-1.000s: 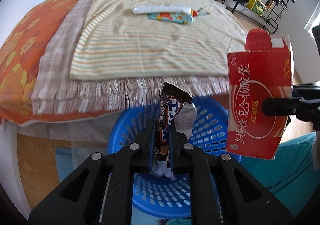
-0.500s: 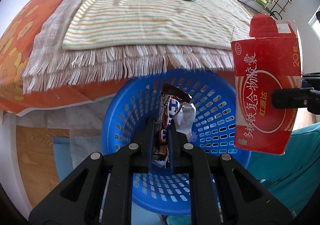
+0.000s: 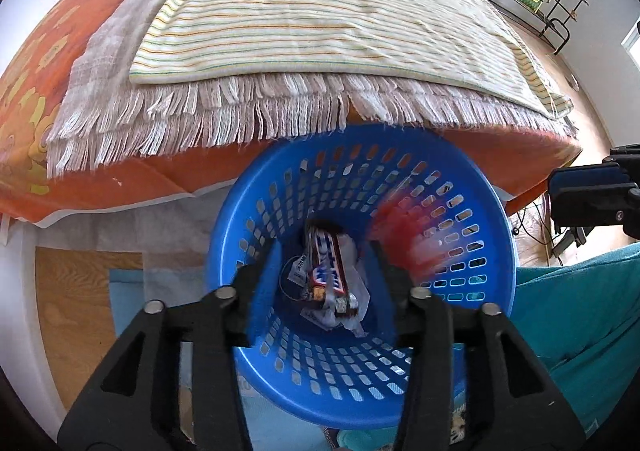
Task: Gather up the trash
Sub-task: 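Carry the chocolate wrapper and red box to the blue basket and release both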
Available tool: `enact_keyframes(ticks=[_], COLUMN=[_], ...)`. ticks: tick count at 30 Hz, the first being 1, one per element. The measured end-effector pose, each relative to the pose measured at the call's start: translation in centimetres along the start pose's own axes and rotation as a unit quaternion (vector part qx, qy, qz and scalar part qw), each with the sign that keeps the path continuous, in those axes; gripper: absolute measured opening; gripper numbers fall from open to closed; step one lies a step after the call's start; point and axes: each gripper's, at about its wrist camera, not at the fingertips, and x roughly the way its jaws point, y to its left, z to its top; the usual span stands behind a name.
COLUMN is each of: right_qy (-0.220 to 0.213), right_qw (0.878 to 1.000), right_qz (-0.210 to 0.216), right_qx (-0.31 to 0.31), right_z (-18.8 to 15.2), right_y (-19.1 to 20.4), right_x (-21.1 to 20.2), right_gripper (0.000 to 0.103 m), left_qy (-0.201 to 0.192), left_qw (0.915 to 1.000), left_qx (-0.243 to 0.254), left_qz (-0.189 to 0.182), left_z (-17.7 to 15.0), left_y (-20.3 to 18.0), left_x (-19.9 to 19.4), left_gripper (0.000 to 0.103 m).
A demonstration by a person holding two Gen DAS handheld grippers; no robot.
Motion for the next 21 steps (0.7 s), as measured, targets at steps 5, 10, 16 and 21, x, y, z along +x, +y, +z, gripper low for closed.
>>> enact_keyframes(ticks=[5,10,16,21], right_qy=[-0.001,-0.013,-0.026,-0.046], right_qw=[1.0,1.0,0.999,0.998], right_qz=[-0.007,-0.019,-0.035,-0.044], right_qx=[0.001,-0.006,0.006,0.028], right_z=[0.1,0.3,0.7,1.2], right_y=[0.0,0.1,-0.4,-1.3], right_x=[0.0,-0.5,-1.1,-2.1], right_gripper=[0.047,0.069,0.081,0.085], left_qy=[-0.001,-0.005,-0.007,-0.018], left_qw=[1.0,1.0,1.0,0.9998], left_qx=[-0.004,-0.004,-0.005,0.0], left_qz=[-0.001,-0.002,-0.002,0.0], left_z=[0.0,0.3,0.6,1.4], left_y=[0.1,0.1,0.2,0.2], left_x=[-0.1,-0.3,-0.3,-0.7], left_gripper=[0.061,0.063,0.063,0.063])
